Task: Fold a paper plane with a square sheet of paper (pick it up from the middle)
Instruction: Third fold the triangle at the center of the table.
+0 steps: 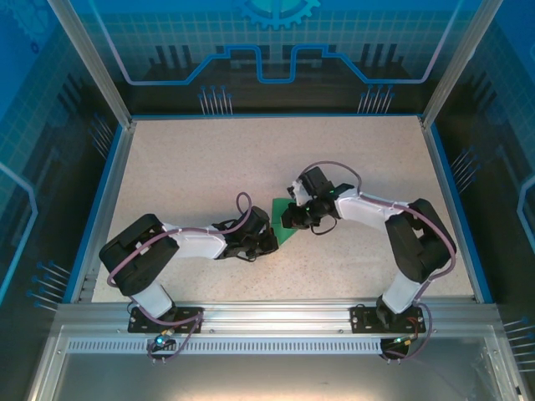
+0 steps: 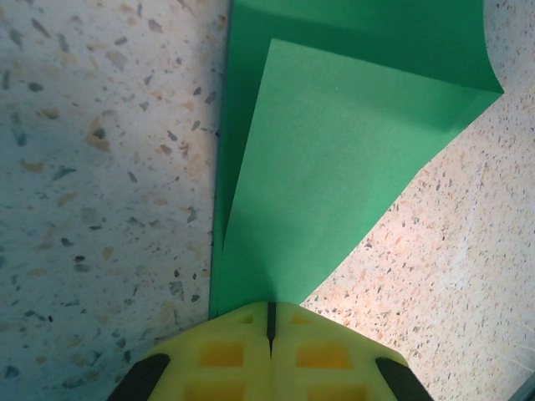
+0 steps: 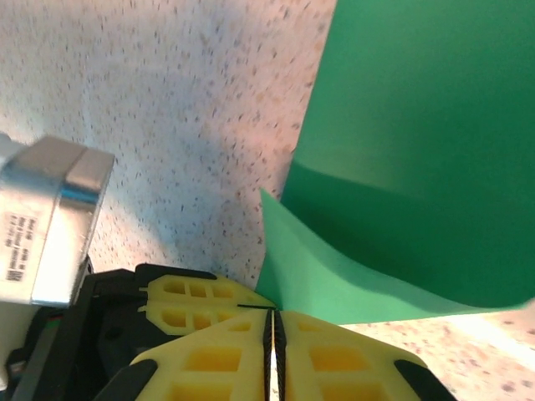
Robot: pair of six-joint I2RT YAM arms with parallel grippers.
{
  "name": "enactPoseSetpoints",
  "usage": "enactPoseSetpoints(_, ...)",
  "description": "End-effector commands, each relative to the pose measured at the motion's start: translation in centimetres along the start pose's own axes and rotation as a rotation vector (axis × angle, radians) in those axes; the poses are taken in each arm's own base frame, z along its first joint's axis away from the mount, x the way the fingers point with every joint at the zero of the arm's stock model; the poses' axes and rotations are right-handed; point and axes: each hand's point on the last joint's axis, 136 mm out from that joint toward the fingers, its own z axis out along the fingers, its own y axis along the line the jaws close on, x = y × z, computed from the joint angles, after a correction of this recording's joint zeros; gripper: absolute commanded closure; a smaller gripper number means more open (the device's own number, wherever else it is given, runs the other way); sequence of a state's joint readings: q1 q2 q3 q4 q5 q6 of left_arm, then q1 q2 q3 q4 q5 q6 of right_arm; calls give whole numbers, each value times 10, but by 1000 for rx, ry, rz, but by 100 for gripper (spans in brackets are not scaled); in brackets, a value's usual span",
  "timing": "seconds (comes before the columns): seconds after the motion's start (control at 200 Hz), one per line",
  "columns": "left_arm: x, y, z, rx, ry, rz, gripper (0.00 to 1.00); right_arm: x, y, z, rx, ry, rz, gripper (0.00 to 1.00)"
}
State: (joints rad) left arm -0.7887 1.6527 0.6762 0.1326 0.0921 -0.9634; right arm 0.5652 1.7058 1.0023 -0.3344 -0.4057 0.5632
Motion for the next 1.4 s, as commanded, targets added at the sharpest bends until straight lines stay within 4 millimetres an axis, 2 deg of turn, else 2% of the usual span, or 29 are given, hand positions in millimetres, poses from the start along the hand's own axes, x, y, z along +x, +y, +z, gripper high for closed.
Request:
enactPoseSetpoints(0.0, 27, 53, 4, -189, 74, -25, 97, 13, 5, 15, -25, 53, -29, 89)
enactPoseSetpoints(0.4, 27, 52, 3, -188, 68, -33, 97, 34, -11, 40, 17, 141, 1, 91)
enactPoseSetpoints(0.695, 27, 55, 2, -197, 66, -38, 97, 32, -33, 47, 61, 147, 18, 92)
enactPoseSetpoints(0.93, 30, 59, 1, -207, 74, -37, 97, 10, -53, 37, 79, 84, 27, 91)
enactPoseSetpoints(1.195, 31, 58, 1, -204, 76, -32, 97, -28, -81, 15, 140, -4, 65, 91)
enactPoseSetpoints(1.28, 30, 58, 1, -201, 74, -32, 97, -38, -76, 3, 125, -38, 59, 90)
enactPoseSetpoints(1.395, 29, 56, 1, -197, 72, -30, 97, -39, -52, -13, 66, -72, 14, 90)
